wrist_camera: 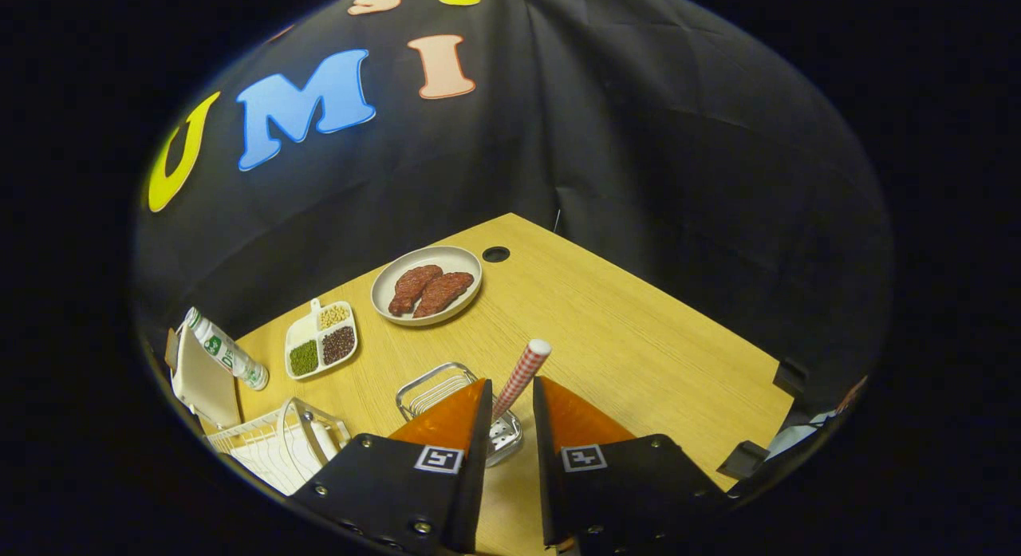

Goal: Take the plate from the dish rack, then take the spoon from the basket and place it into the plate.

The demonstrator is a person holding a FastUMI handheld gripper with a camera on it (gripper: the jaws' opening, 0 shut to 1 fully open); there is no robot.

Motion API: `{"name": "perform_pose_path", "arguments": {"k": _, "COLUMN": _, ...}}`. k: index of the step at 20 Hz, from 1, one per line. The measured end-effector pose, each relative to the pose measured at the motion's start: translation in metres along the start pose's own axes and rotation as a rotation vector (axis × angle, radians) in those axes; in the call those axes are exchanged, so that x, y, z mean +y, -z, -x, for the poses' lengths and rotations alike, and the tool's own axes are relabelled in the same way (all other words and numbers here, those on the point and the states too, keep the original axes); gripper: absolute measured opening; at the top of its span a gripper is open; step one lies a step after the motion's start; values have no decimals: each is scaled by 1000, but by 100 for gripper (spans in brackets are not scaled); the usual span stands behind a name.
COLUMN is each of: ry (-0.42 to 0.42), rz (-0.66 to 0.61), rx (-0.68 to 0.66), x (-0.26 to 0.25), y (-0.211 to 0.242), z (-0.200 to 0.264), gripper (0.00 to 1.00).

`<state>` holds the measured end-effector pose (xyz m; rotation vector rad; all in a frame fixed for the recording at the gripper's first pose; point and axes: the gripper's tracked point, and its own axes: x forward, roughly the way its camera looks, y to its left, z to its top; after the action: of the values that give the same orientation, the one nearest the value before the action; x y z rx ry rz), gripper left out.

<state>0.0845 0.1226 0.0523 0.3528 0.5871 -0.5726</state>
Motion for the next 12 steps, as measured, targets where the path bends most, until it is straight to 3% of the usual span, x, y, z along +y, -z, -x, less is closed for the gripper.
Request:
{"name": "perform_pose_path", "arguments": {"k": 7, "ry": -42, "rz": -104, "rx": 42, "x": -2, "y": 1, "z": -28, "gripper": 30}}
{"name": "perform_pose_path", "arguments": {"k": 11, "ry": -77, "rz": -116, "rx": 45, "x": 6, "y": -2, "z": -25, "gripper": 13}}
{"name": "perform_pose_path", "arguments": {"k": 12, "ry": -100, "rz": -118, "rx": 40, "x": 9, "y": -3, "z": -22, "gripper": 13}}
